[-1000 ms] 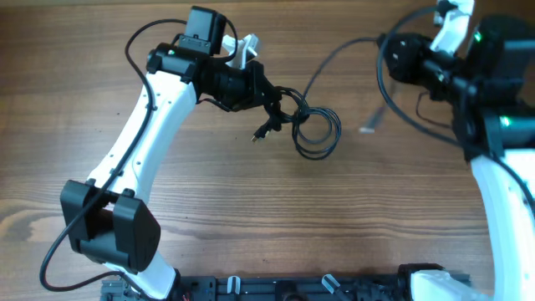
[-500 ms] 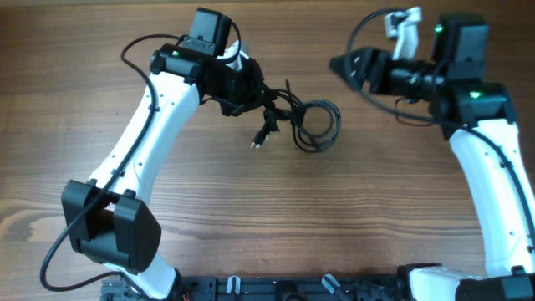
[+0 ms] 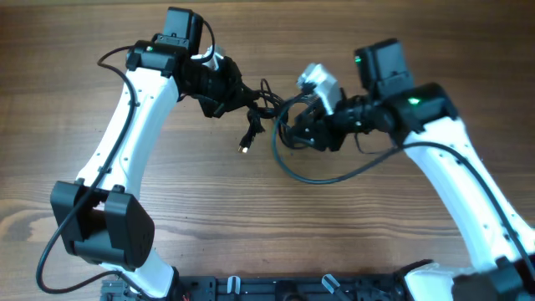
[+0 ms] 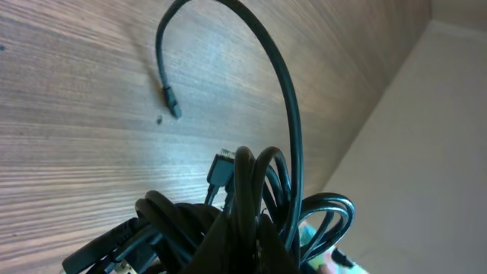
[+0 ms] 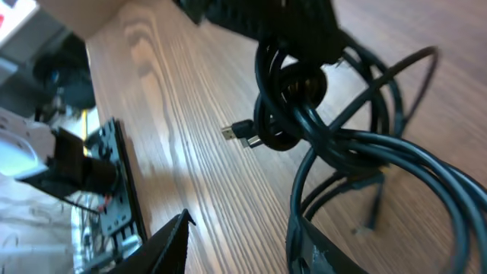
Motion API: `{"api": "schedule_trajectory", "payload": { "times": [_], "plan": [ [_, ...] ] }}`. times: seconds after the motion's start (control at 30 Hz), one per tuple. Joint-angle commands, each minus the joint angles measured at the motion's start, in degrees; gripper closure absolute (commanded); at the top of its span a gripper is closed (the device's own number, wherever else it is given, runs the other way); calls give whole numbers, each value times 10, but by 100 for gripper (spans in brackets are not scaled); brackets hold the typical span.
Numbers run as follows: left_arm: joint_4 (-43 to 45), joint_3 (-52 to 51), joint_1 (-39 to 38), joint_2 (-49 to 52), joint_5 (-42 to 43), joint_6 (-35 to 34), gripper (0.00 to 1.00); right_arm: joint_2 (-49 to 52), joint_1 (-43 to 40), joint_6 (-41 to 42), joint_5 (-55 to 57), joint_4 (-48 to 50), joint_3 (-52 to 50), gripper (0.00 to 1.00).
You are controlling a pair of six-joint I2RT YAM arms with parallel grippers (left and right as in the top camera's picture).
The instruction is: Untangle cables
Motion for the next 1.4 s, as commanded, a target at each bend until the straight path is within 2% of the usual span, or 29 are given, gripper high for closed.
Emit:
{"api": "schedule_trajectory", "payload": {
  "times": [0.0, 0.27, 0.33, 0.37, 0.4, 0.5, 0.6, 0.73, 0.83, 0.97, 1.07, 1.23, 1.37],
  "plan": [
    [-13, 5, 1, -2, 44, 27, 96, 47, 19, -50, 7, 3, 10, 63],
    [-14, 5, 1, -2, 44, 29, 96, 75, 20, -50, 2, 22, 10, 63],
    [-10, 5, 1, -2, 41, 29, 96, 75, 21, -50, -33, 21, 10, 76],
    [-6, 5, 1, -2, 33, 29, 96, 74, 21, -49, -59, 20, 10, 92],
    [0, 5, 1, -2, 21, 29, 96, 74, 21, -49, -80, 19, 10, 96],
    [5, 5, 1, -2, -30, 22, 96, 64, 20, -48, -138, 16, 10, 95],
    [6, 5, 2, -2, -82, 19, 96, 29, 9, -8, -154, 19, 11, 95],
    [5, 5, 5, -1, -101, 18, 96, -43, -25, 1, -197, 21, 11, 96],
    [3, 5, 5, 13, -103, 18, 96, -130, -87, 77, -221, 56, 11, 96],
    [-1, 4, 5, 19, -109, 18, 96, -180, -141, 162, -254, 112, 11, 96],
    [-3, 4, 5, 19, -110, 18, 96, -197, -172, 229, -257, 160, 11, 96],
    [-29, 4, 5, 19, -133, 21, 96, -205, -270, 393, -298, 292, 11, 96],
    [-30, 4, 5, 19, -139, 22, 96, -205, -336, 431, -291, 330, 11, 96]
  ]
}}
